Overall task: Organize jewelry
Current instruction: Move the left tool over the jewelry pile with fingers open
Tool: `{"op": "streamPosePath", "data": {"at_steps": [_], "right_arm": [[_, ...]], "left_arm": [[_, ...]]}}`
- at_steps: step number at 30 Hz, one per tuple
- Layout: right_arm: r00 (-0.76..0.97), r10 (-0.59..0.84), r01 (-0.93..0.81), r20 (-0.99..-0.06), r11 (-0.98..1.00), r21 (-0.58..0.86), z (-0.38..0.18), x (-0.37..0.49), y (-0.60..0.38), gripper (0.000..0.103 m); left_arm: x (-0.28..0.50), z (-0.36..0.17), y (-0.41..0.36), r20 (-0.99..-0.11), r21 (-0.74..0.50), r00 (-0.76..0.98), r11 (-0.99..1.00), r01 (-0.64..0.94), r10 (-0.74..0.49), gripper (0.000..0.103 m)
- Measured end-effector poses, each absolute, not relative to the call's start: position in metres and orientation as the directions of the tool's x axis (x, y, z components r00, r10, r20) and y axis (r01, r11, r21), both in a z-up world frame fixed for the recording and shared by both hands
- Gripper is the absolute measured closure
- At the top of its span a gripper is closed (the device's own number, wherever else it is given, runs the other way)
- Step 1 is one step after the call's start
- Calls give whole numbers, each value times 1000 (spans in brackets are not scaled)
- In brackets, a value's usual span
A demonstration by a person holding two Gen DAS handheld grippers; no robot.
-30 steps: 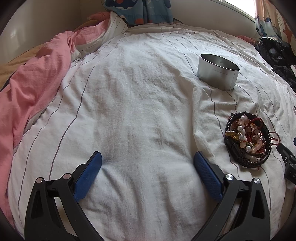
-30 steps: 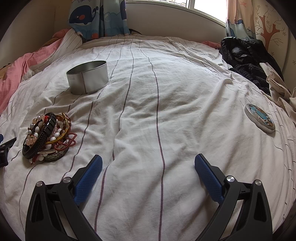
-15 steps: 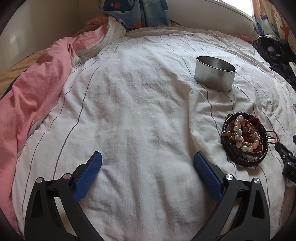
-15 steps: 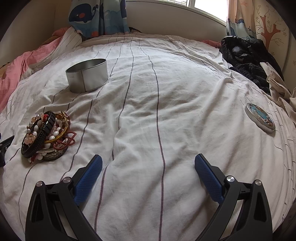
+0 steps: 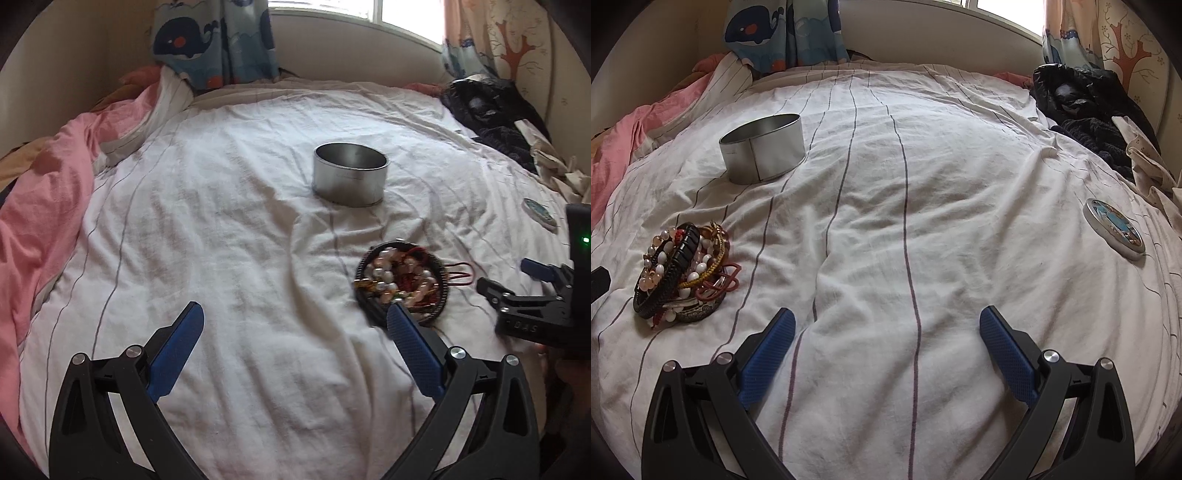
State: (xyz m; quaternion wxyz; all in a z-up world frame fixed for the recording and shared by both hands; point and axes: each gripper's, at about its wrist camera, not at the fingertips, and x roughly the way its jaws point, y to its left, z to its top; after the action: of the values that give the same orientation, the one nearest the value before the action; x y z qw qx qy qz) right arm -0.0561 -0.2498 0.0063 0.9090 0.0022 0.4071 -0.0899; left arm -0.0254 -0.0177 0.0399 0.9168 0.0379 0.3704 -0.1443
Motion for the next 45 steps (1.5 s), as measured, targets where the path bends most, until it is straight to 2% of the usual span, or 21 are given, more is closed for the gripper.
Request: {"op": "streamPosePath", "data": {"at_steps": [4,13,19,24,28,30,31,38,41,45], "right_arm": [[647,-159,169,-746,984,-63,6,-54,-250,7],[639,-153,174,-754,983,-52,5,-51,-252,7],[638,-153,174,-755,983,-52,5,-51,-251,7],[638,-153,174,-755,983,-52,5,-50,-251,7],[638,-153,174,-755,983,-52,5,-50,-251,7],[638,-152,174,-755,983,-50,6,-50,-252,7],[639,-150,174,-754,983,-48,6,-50,-251,7],[639,-145,175,-755,984,-42,6,-50,-253,7],[640,-145,175,-755,984,-41,6,-50,-252,7],[640,-144,175,-755,984,-40,6,-50,-252,7]], "left_arm": [[-25,40,-39,-694,-5,669,932,363,-264,7],[-14,39,-89,-726,-46,541,815,578,-424,7],[5,22,-96,-767,-90,468,795,600,-440,10],[6,19,-95,-769,-100,463,798,594,-441,31],[7,21,-89,-761,-133,454,797,589,-463,36],[6,26,-87,-751,-155,444,783,603,-490,60],[6,28,-85,-741,-169,442,778,606,-505,62],[5,37,-75,-722,-159,482,796,584,-497,59],[7,42,-67,-704,-117,550,837,534,-450,40],[17,47,-48,-680,-200,560,854,480,-473,20]]}}
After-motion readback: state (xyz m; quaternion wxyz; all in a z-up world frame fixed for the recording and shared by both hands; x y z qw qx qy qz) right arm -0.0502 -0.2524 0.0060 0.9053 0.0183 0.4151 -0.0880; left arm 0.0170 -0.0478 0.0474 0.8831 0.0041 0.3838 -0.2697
